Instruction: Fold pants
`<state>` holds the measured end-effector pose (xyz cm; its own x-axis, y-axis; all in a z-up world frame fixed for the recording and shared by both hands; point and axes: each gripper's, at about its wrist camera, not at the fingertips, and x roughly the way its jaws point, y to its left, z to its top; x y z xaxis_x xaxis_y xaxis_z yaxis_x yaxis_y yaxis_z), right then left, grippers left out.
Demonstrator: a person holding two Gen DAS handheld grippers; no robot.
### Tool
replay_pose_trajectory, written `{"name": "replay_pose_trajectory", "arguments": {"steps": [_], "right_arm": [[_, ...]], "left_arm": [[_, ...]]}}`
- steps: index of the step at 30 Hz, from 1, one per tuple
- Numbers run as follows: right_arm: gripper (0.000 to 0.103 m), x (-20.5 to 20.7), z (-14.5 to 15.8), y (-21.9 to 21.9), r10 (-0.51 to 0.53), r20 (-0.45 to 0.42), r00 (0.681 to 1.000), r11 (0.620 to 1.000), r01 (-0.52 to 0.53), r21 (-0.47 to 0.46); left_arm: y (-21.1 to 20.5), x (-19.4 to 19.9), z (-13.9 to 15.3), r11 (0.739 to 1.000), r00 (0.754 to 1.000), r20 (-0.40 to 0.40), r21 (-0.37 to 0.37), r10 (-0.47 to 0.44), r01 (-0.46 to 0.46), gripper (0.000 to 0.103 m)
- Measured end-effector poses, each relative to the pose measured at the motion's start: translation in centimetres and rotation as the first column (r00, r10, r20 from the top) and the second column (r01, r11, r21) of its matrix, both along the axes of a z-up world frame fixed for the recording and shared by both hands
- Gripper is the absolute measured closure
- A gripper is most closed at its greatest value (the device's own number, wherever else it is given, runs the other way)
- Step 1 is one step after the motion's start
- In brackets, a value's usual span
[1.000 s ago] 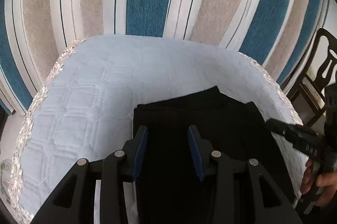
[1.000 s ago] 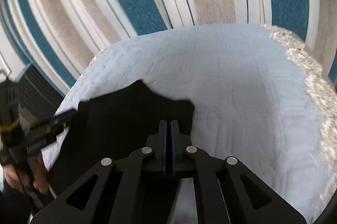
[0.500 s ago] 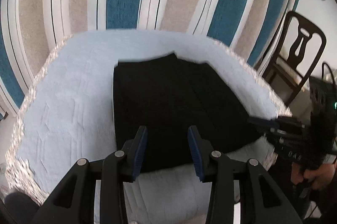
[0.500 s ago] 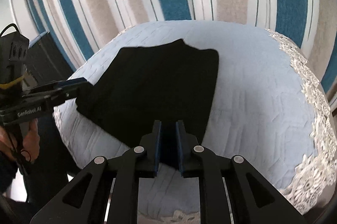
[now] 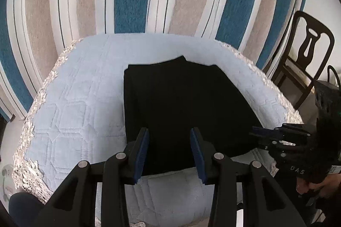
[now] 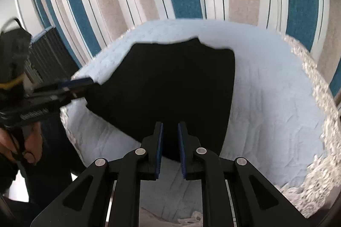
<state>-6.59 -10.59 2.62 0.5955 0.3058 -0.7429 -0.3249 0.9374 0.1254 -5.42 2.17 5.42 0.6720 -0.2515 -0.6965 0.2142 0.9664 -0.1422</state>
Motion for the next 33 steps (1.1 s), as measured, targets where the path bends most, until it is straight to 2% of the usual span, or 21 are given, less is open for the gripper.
{"name": "replay_pose_trajectory", "arguments": {"steps": [2, 5, 7, 9, 18, 33], "right_arm": [[0.089, -0.1, -0.1, 0.0, 0.003, 0.012, 1.000, 1.000, -0.003, 0.000], [0.088, 0.1, 0.4, 0.0, 0.009, 0.003, 1.000, 1.000, -0.009, 0.002], [0.084, 0.0, 1.1, -0.4, 0.000, 0.008, 1.000, 1.000, 0.000, 0.014], [0.070, 0.0, 1.7, -0.9, -0.016, 0.008, 1.000, 1.000, 0.016, 0.024], [0.070, 0.7, 3.2, -2.8, -0.062, -0.004, 0.998, 0.994, 0.062, 0.095], [0.070, 3.2, 3.1, -3.8, -0.072, -0.026, 0.997, 0.990, 0.075, 0.121]], "left_arm": [[0.0, 0.6, -1.3, 1.000, 0.999, -0.041, 0.012, 0.015, -0.015, 0.059], [0.1, 0.6, -1.3, 1.000, 0.999, -0.038, 0.005, 0.018, -0.018, 0.059], [0.1, 0.6, -0.6, 1.000, 0.999, -0.036, 0.007, 0.024, -0.024, 0.059], [0.3, 0.8, -0.1, 0.999, 0.998, -0.036, 0.013, 0.042, -0.041, 0.060], [0.9, 1.8, 1.7, 0.995, 0.994, -0.035, 0.009, 0.100, -0.100, 0.060], [1.1, 4.1, 0.8, 0.994, 0.992, -0.068, -0.004, 0.106, -0.106, 0.059]]}}
